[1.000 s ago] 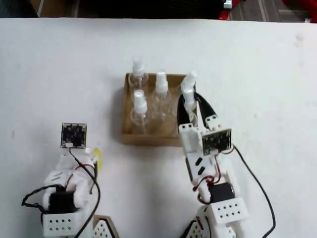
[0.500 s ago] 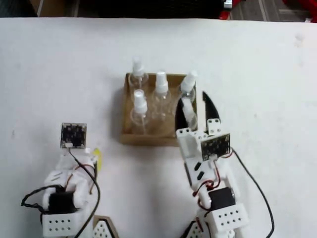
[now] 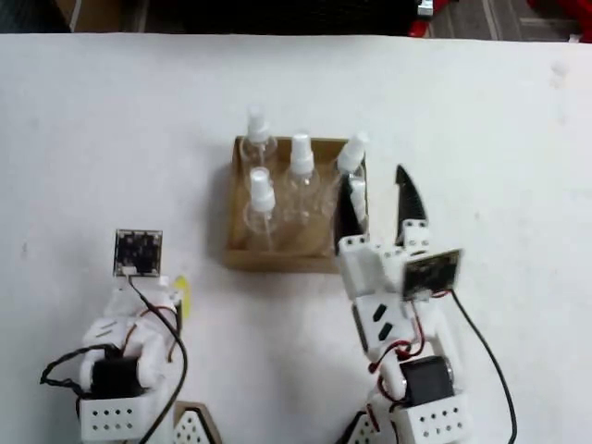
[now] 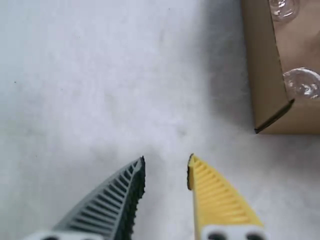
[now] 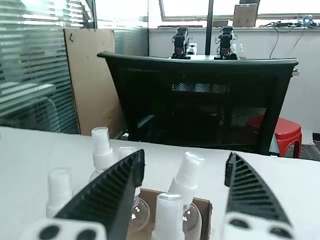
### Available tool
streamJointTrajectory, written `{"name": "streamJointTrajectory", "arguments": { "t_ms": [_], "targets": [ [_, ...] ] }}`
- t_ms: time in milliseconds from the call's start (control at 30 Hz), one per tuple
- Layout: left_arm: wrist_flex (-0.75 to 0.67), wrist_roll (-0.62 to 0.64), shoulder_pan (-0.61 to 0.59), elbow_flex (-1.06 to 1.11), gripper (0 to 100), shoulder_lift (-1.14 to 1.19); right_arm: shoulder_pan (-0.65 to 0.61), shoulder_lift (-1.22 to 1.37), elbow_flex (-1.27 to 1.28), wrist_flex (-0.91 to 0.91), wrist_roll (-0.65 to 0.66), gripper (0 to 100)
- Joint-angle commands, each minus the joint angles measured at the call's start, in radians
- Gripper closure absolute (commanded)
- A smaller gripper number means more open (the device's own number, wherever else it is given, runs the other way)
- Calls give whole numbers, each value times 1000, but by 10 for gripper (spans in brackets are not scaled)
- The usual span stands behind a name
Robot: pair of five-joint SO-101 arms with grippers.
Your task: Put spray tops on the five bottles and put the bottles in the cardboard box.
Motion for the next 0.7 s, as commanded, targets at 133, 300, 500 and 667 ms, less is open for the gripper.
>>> {"name": "streamJointTrajectory", "arguments": {
  "t_ms": [133,300,500,667],
  "targets": [
    [8,-11,-4,-3,867,-10,140,51,-172,93,-49,953],
    [6,-11,-7,-3,865,-10,153,84,-316,131,-49,968],
    [6,-11,-7,-3,865,-10,148,168,-612,351,-49,984],
    [6,-11,-7,-3,865,-10,148,130,-902,728,-51,982]
  ]
}}
